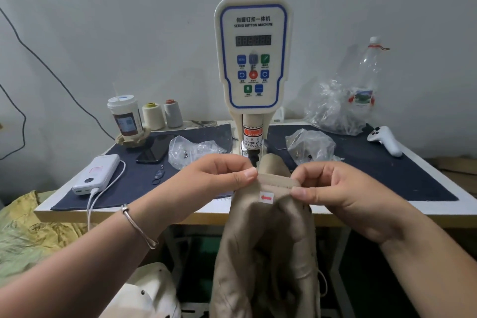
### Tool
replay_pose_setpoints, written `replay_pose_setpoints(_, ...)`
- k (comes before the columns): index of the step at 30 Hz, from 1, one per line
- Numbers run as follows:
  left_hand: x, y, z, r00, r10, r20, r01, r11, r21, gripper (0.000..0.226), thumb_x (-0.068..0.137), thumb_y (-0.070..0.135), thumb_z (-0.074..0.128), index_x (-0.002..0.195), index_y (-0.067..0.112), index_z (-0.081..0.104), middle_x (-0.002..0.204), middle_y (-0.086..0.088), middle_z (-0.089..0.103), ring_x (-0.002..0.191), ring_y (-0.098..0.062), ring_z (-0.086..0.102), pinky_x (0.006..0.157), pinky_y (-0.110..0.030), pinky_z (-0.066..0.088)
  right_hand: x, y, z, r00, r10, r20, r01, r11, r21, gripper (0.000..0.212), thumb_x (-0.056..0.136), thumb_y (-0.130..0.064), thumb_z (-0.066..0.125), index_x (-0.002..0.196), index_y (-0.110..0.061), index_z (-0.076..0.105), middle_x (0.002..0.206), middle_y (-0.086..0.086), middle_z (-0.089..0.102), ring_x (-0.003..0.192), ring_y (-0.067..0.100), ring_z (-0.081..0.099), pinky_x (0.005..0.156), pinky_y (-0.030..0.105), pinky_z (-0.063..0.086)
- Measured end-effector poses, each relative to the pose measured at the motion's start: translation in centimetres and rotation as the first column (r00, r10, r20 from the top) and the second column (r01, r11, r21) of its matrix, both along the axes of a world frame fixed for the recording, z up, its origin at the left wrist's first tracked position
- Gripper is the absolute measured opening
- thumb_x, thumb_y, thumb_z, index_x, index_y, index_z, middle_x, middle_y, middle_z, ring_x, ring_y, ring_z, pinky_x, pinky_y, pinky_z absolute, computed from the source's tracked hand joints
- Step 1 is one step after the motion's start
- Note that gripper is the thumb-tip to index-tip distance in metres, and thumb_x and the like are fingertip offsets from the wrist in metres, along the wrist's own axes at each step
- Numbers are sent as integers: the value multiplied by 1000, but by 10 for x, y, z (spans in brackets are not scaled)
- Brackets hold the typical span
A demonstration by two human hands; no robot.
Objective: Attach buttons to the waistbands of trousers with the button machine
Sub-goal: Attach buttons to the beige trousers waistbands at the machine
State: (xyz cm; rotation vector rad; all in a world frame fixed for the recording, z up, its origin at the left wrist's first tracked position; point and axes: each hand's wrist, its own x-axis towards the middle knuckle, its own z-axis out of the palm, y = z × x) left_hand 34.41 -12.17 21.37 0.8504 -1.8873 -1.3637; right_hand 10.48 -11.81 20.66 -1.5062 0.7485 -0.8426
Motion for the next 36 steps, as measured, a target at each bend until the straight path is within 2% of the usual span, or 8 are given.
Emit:
replay_pose_setpoints(3, -2, -1, -4, 992, -24, -122, 29, 999, 42, 38, 93, 34, 57, 81, -2, 54, 84, -10, 51, 78, -15, 53, 76, -18, 45, -9, -7, 6, 997, 4, 81, -6, 1000, 23, 10, 67, -19, 77, 70, -14, 69, 70, 5, 61, 66, 15, 52, 65, 25, 40)
replay_pose_setpoints(6, -5, -3, -11, 983, -25, -180, 30, 999, 24, 28, 93, 32, 55, 72, 15, 49, 71, 1, 43, 64, -8, 44, 63, -15, 41, -12, -13, 4, 990, 31, 139, -41, 997, 72, 6, 75, -13, 72, 70, -11, 69, 66, 4, 61, 57, 10, 55, 55, 16, 44)
replay_pose_setpoints(12, -4, -9, -52, 970, 87, -225, -69, 994, 88, 27, 94, 37, 58, 70, 25, 54, 66, 9, 46, 58, -3, 43, 55, -14, 39, -2, -27, -22, 999, 25, -23, -24, 1000, 10, 12, 79, -18, 63, 78, -7, 60, 68, 4, 59, 62, 9, 53, 58, 15, 42)
replay_pose_setpoints(17, 1, -25, -85, 942, 276, -191, -238, 950, 200, 30, 86, 47, 65, 72, 25, 50, 67, 2, 38, 55, -9, 32, 53, -35, 14, 9, -56, -49, 999, -43, 16, 40, 988, 147, 9, 82, -17, 63, 80, -8, 61, 69, 4, 58, 61, 11, 49, 56, 23, 36)
replay_pose_setpoints(22, 5, -48, -105, 914, 405, -37, -399, 910, 108, 27, 87, 43, 59, 67, 25, 55, 64, 8, 45, 58, -3, 40, 55, -18, 31, 21, -86, -76, 986, -106, -127, 124, 982, 143, 14, 94, -7, 55, 81, -7, 59, 65, 2, 55, 57, 10, 46, 52, 20, 35)
replay_pose_setpoints(24, 7, -58, -111, 908, 419, -21, -414, 903, 114, 28, 87, 44, 58, 67, 25, 55, 65, 8, 46, 59, -5, 42, 56, -20, 33, 25, -96, -80, 981, -131, -143, 147, 984, 104, 14, 95, -7, 55, 82, -6, 60, 66, 3, 56, 59, 10, 47, 54, 20, 37)
replay_pose_setpoints(33, 13, -94, -119, 907, 421, -30, -419, 906, 60, 28, 93, 34, 60, 68, 22, 60, 65, 6, 51, 62, -5, 44, 60, -12, 37, 31, -126, -99, 968, -229, -99, 232, 972, 24, 21, 95, -10, 56, 75, -12, 63, 67, 7, 55, 66, 14, 46, 68, 27, 39)
replay_pose_setpoints(36, 15, -100, -122, 907, 419, -33, -416, 906, 83, 34, 98, 25, 57, 65, 24, 60, 60, 10, 51, 53, -1, 43, 51, -10, 36, 30, -132, -105, 976, -211, -49, 214, 976, 42, 20, 94, -11, 57, 76, -11, 63, 69, 8, 54, 69, 16, 45, 69, 27, 37)
